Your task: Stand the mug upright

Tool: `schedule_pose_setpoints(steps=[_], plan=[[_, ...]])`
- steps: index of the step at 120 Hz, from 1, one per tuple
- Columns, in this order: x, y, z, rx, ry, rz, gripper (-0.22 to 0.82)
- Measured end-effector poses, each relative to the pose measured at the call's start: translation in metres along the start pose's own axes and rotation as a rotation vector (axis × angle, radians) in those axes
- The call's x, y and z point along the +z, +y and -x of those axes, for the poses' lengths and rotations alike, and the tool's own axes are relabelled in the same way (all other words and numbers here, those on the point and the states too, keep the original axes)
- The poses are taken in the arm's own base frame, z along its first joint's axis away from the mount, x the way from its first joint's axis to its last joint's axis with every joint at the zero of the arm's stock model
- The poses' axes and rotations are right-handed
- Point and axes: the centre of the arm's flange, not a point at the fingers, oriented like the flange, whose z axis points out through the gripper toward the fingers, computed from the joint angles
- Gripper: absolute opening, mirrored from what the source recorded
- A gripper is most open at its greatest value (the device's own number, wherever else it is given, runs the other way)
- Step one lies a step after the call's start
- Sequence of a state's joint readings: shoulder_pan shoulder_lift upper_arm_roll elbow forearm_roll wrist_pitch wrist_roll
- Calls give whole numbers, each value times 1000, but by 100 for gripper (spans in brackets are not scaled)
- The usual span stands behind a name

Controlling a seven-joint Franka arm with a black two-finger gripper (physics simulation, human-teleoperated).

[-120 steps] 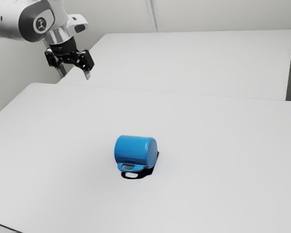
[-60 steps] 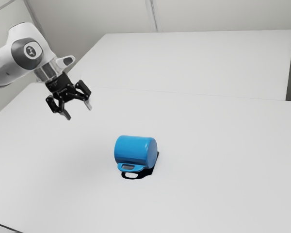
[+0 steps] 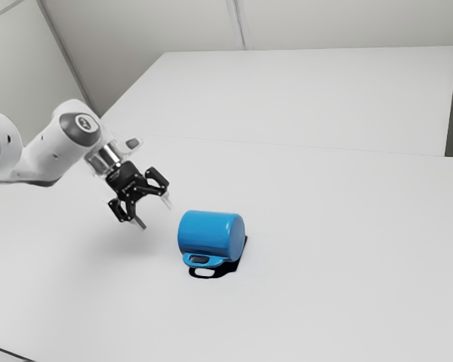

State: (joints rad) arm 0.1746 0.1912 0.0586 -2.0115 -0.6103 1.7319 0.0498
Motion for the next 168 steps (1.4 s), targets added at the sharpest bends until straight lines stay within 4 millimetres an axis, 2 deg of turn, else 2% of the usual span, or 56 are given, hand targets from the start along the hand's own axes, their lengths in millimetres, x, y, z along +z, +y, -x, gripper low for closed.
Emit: schedule_pose_setpoints(steps=[21, 49, 88, 115, 120, 133, 140, 150, 168], plan=[[6, 5, -9, 48, 27, 111, 60], [28, 2, -24, 85, 27, 240, 60], [66, 5, -24, 97, 5, 402, 60], [74, 19, -23, 124, 8, 474, 60], [75, 20, -23, 131, 7, 476, 54], [79, 25, -20, 161, -5, 445, 24], [80, 25, -20, 173, -7, 435, 12], [79, 27, -20, 186, -6, 424, 4], [71, 36, -20, 219, 10, 415, -2]])
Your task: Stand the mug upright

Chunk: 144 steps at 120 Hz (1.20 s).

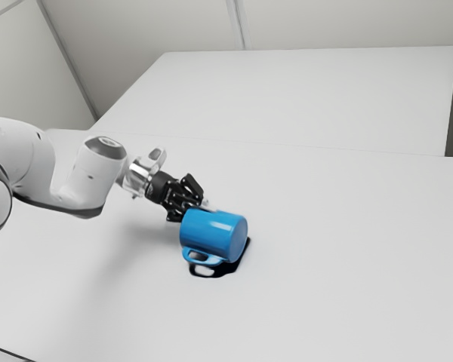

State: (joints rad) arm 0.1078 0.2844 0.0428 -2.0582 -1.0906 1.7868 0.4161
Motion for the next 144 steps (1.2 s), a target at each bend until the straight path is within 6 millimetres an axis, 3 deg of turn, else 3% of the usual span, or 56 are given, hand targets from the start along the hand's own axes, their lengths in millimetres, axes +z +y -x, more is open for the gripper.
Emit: schedule_pose_setpoints(steps=[39, 56, 76, 102, 144], plan=[[3, 22, -3, 58, 9, -33, -15], [-2, 69, 6, 196, 13, -198, -17], [-15, 95, 15, 323, 20, -460, -18], [-41, 102, 23, 412, 48, -738, -18], [-40, 104, 42, 505, 61, -995, -18]])
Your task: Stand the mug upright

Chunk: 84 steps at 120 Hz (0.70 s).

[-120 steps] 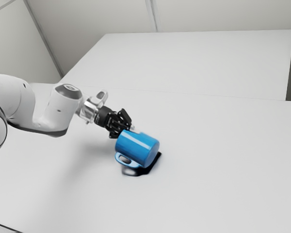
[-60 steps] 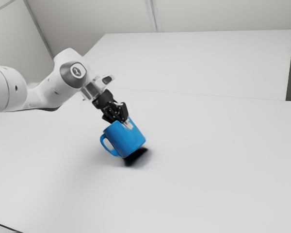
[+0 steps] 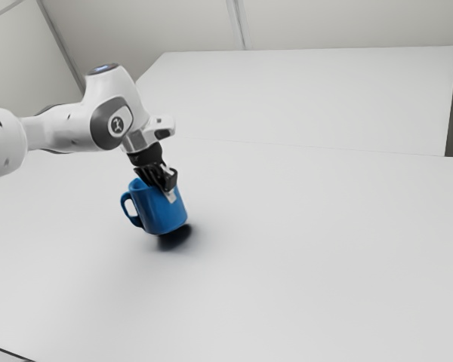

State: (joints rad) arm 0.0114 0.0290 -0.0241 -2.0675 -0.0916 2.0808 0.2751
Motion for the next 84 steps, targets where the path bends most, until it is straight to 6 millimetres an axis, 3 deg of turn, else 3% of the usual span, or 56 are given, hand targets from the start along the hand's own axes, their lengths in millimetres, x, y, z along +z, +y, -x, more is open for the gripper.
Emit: schedule_pose_setpoints(steps=[61, 74, 84], plan=[[45, 5, -8, -13, 3, -65, -18], [45, 13, -10, -8, 6, -49, 5], [33, 21, -9, 1, 22, -46, 23]])
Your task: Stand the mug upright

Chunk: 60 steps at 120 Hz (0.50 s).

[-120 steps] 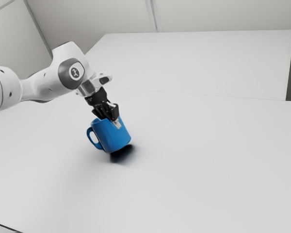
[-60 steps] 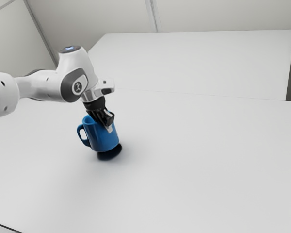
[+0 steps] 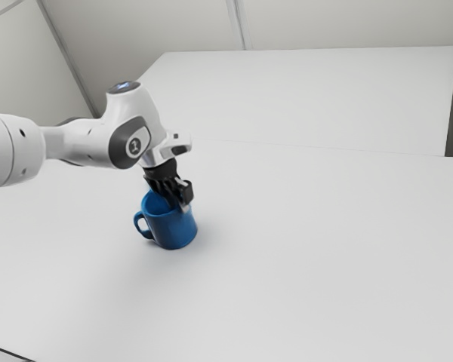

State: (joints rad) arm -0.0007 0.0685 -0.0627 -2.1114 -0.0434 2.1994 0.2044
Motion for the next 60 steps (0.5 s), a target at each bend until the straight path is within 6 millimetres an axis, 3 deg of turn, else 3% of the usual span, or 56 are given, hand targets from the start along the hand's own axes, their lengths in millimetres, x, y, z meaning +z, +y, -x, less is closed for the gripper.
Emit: schedule_pose_setpoints(steps=[17, 39, 52, 60], plan=[[-32, 0, 4, 6, 36, -15, 41], [-81, -4, -3, -10, 115, -36, 52], [-132, -8, -14, -7, 172, -86, 56], [-153, -8, -17, -8, 179, -110, 57]])
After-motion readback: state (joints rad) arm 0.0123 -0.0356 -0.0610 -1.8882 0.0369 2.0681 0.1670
